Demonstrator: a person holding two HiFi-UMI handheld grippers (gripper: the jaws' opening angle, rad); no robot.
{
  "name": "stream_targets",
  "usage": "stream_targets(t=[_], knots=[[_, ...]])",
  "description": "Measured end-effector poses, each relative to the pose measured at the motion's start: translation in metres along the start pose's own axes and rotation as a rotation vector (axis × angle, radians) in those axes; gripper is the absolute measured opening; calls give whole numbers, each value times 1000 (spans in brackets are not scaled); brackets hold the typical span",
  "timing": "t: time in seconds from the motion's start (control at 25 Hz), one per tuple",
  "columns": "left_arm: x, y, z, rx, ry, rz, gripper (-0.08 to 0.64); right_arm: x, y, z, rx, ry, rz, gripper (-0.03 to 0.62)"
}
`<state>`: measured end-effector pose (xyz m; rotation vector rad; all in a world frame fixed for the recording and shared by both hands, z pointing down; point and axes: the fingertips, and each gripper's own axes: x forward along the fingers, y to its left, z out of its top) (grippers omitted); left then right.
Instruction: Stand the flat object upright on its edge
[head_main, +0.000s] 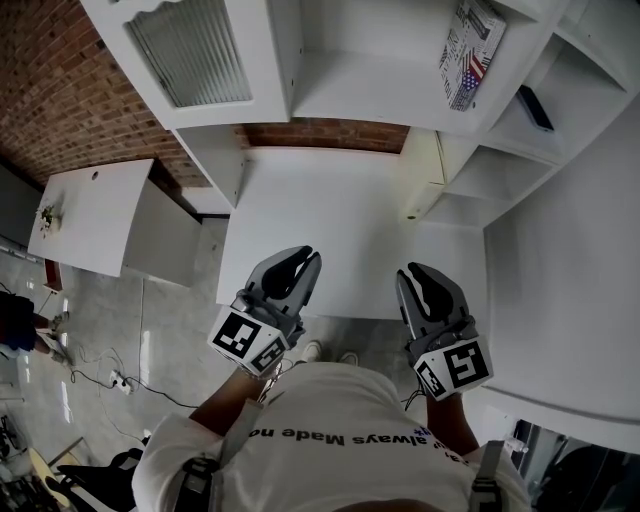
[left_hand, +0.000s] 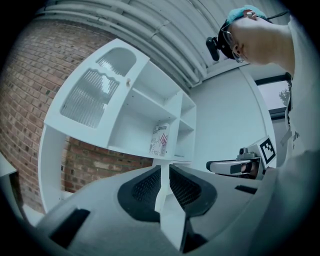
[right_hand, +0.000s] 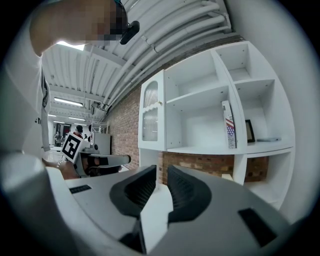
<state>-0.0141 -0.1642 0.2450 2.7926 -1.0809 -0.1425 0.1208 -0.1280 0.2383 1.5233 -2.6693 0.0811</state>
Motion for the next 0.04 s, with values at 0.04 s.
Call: stream_targets(t=[0.04], knots=[[0,0,0,0,0,-1,57,0,-1,0,-2,-1,-2,69]])
